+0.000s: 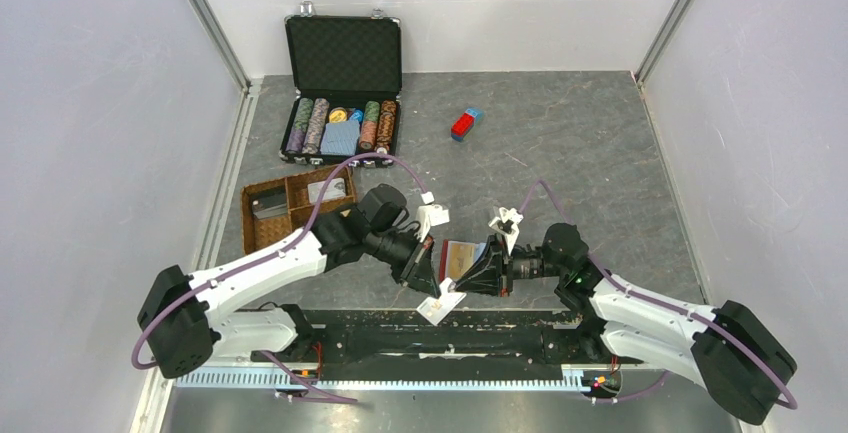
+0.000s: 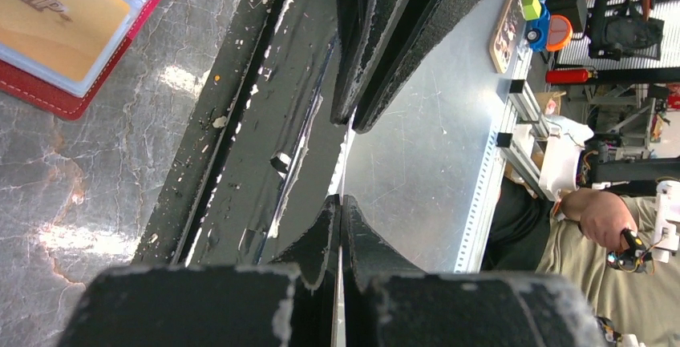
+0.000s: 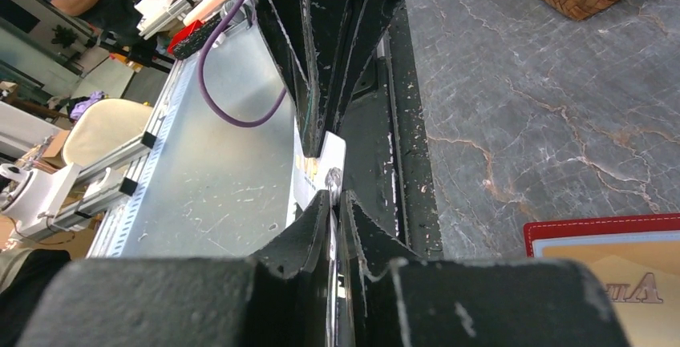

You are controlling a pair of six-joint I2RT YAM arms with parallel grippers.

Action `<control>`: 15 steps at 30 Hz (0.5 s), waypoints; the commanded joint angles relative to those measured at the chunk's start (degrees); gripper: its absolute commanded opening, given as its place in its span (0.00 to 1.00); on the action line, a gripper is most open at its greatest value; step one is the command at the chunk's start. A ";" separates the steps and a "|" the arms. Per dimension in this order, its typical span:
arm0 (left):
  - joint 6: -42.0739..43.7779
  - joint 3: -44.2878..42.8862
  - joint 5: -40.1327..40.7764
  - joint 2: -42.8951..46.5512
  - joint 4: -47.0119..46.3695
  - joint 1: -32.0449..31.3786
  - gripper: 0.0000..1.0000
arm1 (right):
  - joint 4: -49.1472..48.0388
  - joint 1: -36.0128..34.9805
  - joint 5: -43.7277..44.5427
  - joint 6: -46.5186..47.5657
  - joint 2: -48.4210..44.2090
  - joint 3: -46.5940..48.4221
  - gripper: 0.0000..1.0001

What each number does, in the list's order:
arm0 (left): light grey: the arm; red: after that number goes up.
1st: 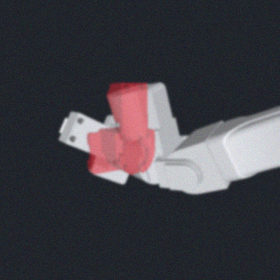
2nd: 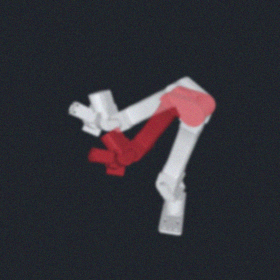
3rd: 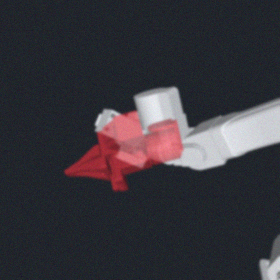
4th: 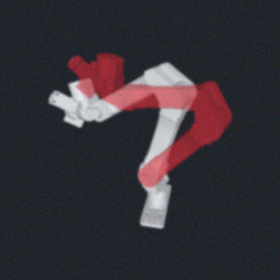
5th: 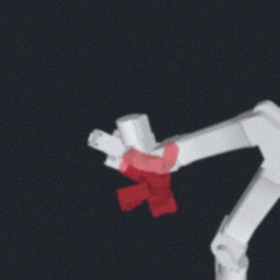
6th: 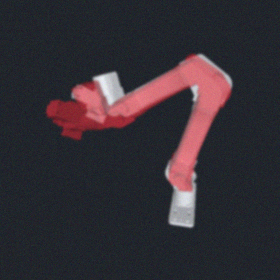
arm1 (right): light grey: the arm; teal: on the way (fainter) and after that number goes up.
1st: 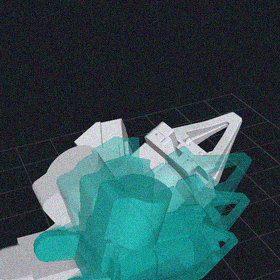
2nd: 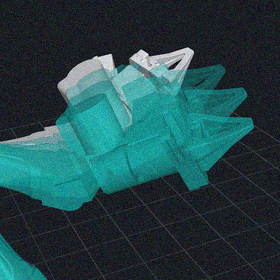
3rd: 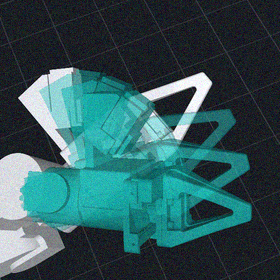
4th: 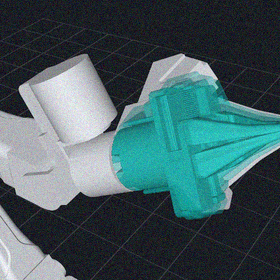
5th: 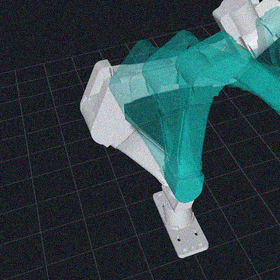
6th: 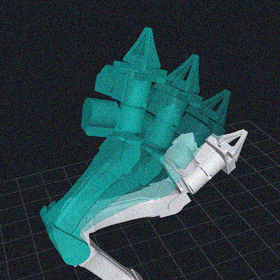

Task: Take the credit cards out of the card holder
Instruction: Place the credit card in the storage box.

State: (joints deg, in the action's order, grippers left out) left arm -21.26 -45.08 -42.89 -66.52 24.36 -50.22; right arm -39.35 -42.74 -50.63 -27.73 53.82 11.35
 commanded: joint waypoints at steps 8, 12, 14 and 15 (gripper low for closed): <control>6.01 -6.20 -0.17 -3.78 0.07 0.49 0.04 | -14.95 -0.11 -5.45 -8.78 2.98 -1.73 0.00; 3.34 -6.02 6.06 -0.86 0.28 4.69 0.45 | -10.40 -0.08 -0.92 -8.60 2.16 -0.14 0.00; 0.60 -5.20 7.24 1.46 -0.58 9.40 0.55 | -7.51 0.01 1.90 -8.59 2.05 1.02 0.00; -0.68 -4.84 6.42 2.76 -1.38 12.66 0.58 | -6.62 0.16 3.25 -8.88 2.07 1.52 0.00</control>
State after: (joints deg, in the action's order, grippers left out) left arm -18.76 -48.80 -41.25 -68.82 26.85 -45.91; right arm -47.72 -42.50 -50.57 -35.40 56.69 9.65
